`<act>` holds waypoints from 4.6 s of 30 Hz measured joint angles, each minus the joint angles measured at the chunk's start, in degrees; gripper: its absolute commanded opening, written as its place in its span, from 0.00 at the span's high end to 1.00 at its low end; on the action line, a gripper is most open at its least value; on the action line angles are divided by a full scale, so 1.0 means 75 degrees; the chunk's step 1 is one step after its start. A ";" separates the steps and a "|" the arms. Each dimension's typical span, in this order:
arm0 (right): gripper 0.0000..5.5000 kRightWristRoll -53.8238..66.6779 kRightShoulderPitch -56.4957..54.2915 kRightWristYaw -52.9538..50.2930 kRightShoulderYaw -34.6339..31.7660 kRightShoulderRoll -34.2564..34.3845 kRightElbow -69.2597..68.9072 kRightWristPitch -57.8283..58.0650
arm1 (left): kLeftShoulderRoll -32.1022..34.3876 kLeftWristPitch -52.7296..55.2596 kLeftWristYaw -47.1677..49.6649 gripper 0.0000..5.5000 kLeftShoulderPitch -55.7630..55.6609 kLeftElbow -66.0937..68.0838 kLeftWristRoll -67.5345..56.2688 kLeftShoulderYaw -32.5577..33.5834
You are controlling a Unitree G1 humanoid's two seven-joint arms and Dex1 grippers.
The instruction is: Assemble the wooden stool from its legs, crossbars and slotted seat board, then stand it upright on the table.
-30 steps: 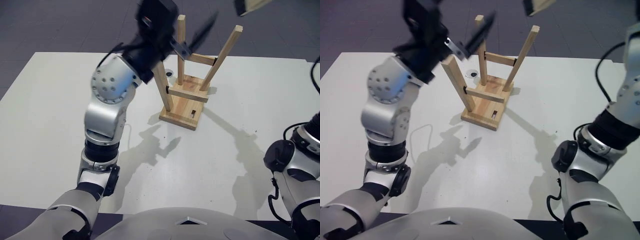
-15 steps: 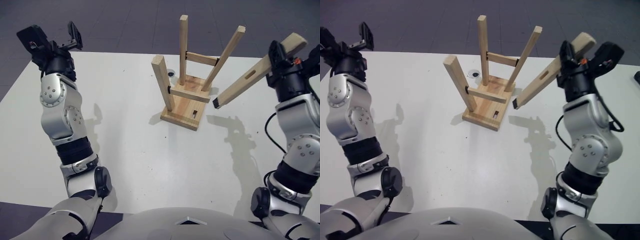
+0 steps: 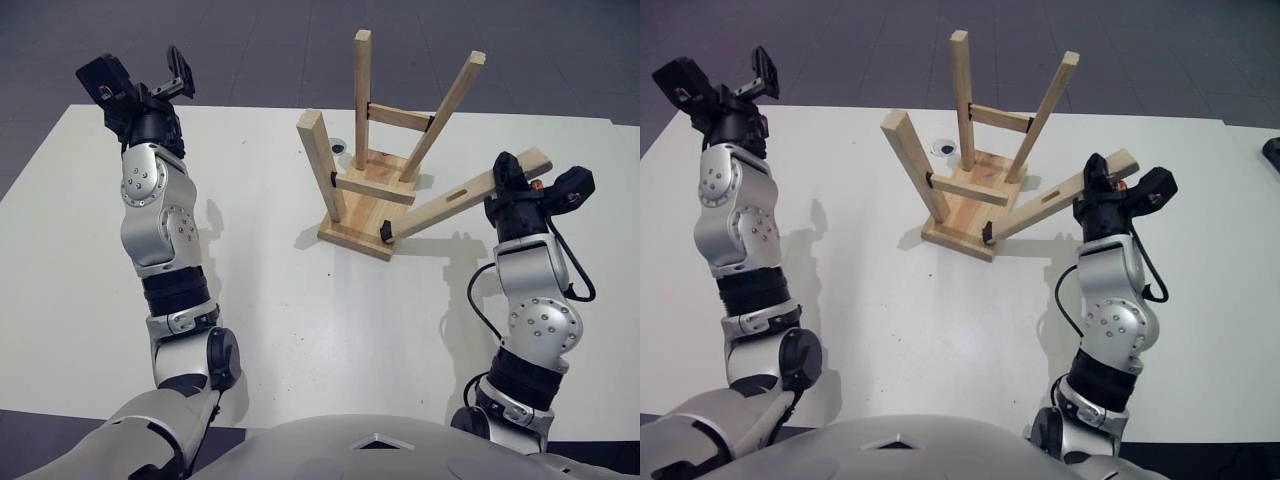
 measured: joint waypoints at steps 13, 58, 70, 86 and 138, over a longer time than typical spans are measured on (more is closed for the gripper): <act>0.82 -0.1061 0.0110 0.0387 0.0302 -0.0032 0.0377 -0.1270 | -0.0087 -0.0074 0.0039 0.02 -0.0119 0.0101 -0.0003 -0.0069; 0.82 -0.3578 0.0327 0.1983 0.2241 -0.1066 0.0620 -0.2496 | -0.0655 0.0518 -0.0351 0.02 0.0151 -0.1285 -0.0292 -0.1143; 0.81 -0.3458 0.0361 0.2445 0.2390 -0.1444 0.0997 -0.3007 | -0.0711 0.0625 -0.0368 0.02 0.0144 -0.1583 -0.0617 -0.1193; 0.81 -0.3421 0.0480 0.2871 0.2712 -0.1548 0.1879 -0.4552 | -0.0709 0.0625 -0.0499 0.02 0.0071 -0.1576 -0.0824 -0.1266; 0.82 -0.2414 -0.0743 0.2771 0.2654 -0.1822 0.2043 -0.2488 | 0.1460 0.0673 -0.4785 0.02 -0.1734 -0.0986 0.3688 -0.7667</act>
